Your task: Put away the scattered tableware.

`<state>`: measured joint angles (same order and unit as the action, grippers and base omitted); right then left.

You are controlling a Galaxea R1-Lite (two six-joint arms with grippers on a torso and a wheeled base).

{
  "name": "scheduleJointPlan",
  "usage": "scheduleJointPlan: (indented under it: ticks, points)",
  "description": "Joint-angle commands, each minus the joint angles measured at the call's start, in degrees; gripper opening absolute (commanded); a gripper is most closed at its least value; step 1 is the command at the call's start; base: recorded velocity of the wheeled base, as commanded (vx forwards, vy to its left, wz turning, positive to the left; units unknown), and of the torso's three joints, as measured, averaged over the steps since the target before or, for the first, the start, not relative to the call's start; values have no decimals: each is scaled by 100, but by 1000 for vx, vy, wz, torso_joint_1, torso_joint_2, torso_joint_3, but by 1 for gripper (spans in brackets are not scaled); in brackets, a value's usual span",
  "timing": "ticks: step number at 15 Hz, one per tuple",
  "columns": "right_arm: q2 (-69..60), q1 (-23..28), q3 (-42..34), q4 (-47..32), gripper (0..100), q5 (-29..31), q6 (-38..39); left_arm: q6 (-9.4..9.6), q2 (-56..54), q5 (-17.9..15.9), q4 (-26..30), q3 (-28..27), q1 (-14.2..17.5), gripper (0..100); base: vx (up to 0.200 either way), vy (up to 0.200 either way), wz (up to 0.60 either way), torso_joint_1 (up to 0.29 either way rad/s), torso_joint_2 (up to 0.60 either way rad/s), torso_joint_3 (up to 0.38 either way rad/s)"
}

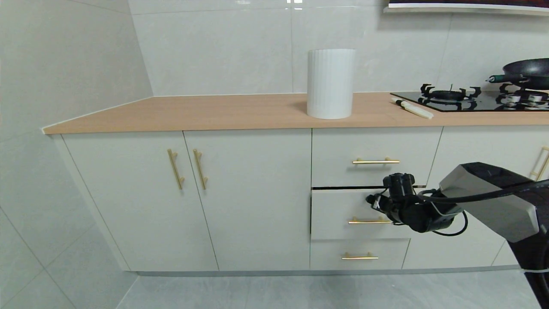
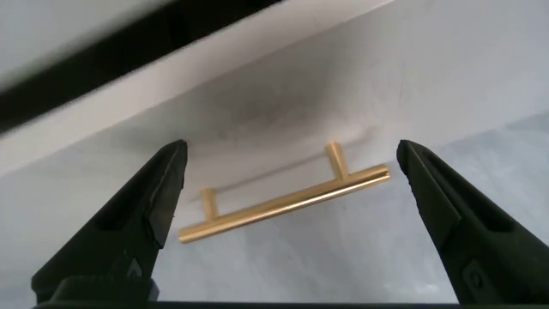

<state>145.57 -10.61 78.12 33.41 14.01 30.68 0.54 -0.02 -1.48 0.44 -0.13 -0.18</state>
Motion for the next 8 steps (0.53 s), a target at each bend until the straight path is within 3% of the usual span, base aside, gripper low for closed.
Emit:
scheduleJointPlan:
  ticks: [1, 8]
  points:
    - [86, 41, 151, -10, 100, 6, 43, -1, 2, -2, 0, -4, 1, 100, 0, 0, 0, 0, 0, 0]
    - [314, 147, 520, -10, 100, 76, 166, -1, 2, -2, 0, -4, 1, 100, 0, 0, 0, 0, 0, 0]
